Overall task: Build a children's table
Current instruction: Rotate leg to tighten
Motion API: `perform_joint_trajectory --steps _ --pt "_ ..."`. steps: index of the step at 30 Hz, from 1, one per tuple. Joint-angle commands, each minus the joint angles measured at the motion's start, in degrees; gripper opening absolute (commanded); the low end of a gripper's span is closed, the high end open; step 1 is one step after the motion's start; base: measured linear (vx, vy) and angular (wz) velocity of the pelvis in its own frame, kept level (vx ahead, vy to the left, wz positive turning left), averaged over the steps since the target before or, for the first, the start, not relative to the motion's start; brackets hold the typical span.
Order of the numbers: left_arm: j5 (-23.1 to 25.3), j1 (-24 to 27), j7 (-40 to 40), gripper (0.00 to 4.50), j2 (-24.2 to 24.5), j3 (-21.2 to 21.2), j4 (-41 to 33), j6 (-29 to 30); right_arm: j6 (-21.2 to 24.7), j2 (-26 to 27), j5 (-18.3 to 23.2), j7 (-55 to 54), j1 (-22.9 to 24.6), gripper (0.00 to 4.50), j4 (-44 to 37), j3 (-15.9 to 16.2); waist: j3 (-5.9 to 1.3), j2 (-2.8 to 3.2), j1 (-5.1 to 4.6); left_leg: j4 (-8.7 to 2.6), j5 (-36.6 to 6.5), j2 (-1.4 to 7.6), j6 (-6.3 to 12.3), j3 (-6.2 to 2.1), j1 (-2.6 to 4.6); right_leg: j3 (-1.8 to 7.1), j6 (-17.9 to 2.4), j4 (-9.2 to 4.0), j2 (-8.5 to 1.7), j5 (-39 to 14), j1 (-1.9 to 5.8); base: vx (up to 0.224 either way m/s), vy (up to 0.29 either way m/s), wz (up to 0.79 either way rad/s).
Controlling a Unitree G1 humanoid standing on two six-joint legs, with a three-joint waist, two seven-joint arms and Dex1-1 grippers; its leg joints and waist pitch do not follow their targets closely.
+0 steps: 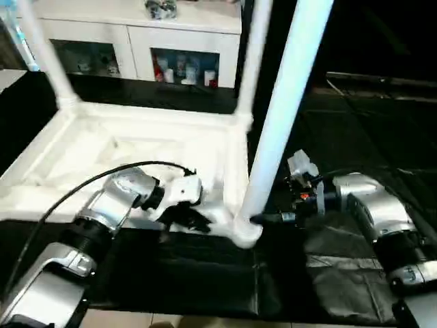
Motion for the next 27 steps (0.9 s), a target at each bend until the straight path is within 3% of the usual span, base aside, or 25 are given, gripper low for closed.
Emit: perform_joint_trajectory --steps 1,3,4,19,27 --pt "1.7 0.73 -2.44 0.0 -0.41 -2.79 -1.77 -0.96 -0.1 -0.52 -0.59 1.84 -0.52 3.87 -0.28 0.94 -3.51 0.0 -0.22 -4.0 -9.66 2.19 2.21 -0.36 0.34 3.4 -12.72 -3.71 -3.85 -11.12 3.13 0.0 0.0 0.0" --pt "1.56 0.55 -2.41 0.0 -0.52 -2.67 -1.92 -0.78 0.49 -0.54 -0.41 2.49 -0.38 3.8 -0.71 1.38 -3.51 -0.11 -0.15 -4.0 -9.58 2.2 2.09 -0.36 0.38 3.44 -12.51 -3.74 -3.89 -11.65 3.12 0.0 0.0 0.0" --pt "1.28 0.24 -2.25 0.0 -0.73 -2.56 -2.1 -0.42 1.0 -0.56 -0.19 3.28 0.14 3.53 -1.46 1.97 -3.53 -0.2 -0.14 -3.97 -9.37 2.13 2.1 -0.36 0.26 3.41 -12.14 -3.74 -3.82 -12.12 3.21 0.0 0.0 0.0" --pt "0.97 1.14 -2.06 0.0 -0.5 -2.25 -2.73 -0.19 1.8 -0.43 0.58 5.07 1.91 2.41 -2.05 2.96 -3.66 0.01 0.51 -3.93 -8.84 2.16 1.86 -0.35 0.35 3.41 -12.11 -3.59 -3.75 -10.92 3.11 0.0 0.0 0.0" --pt "0.85 0.31 5.29 0.0 -3.18 0.34 -0.77 5.49 4.71 1.39 2.1 0.59 4.43 2.11 -4.43 1.05 -3.49 0.05 0.8 -3.98 -9.89 2.07 1.52 -0.3 0.5 3.43 -11.33 -4.04 -3.8 -13.29 2.99 0.0 0.0 0.0"
